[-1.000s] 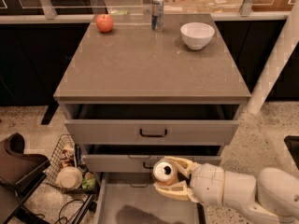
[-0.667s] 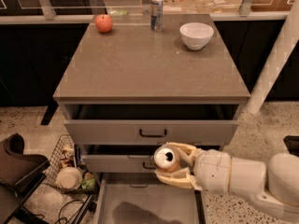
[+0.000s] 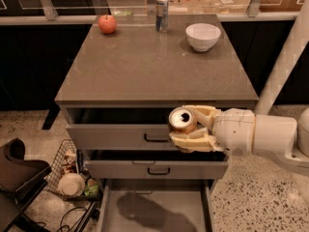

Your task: Pick orange can from bottom drawer and place on counter

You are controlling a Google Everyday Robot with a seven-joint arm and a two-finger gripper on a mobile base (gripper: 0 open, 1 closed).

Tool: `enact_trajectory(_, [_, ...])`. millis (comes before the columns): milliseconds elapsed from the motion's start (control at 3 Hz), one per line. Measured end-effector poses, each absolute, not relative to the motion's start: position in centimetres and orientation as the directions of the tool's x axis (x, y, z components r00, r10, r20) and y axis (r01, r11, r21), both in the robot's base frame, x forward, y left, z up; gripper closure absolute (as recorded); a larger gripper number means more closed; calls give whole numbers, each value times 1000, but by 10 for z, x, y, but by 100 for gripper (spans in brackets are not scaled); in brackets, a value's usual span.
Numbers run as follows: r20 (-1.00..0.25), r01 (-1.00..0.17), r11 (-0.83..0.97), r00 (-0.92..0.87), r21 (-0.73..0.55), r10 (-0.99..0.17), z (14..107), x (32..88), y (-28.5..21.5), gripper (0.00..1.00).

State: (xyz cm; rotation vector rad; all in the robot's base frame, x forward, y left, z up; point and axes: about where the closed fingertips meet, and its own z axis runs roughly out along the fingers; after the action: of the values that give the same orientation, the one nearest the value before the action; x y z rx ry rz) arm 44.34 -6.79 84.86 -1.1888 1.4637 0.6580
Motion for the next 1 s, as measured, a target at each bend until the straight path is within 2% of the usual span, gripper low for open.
enact_trajectory(667, [-953, -918, 355, 71, -177, -294, 876, 457, -68, 100])
enact_trajectory(1000, [-960, -918, 368, 44, -149, -277, 914, 487, -76, 100])
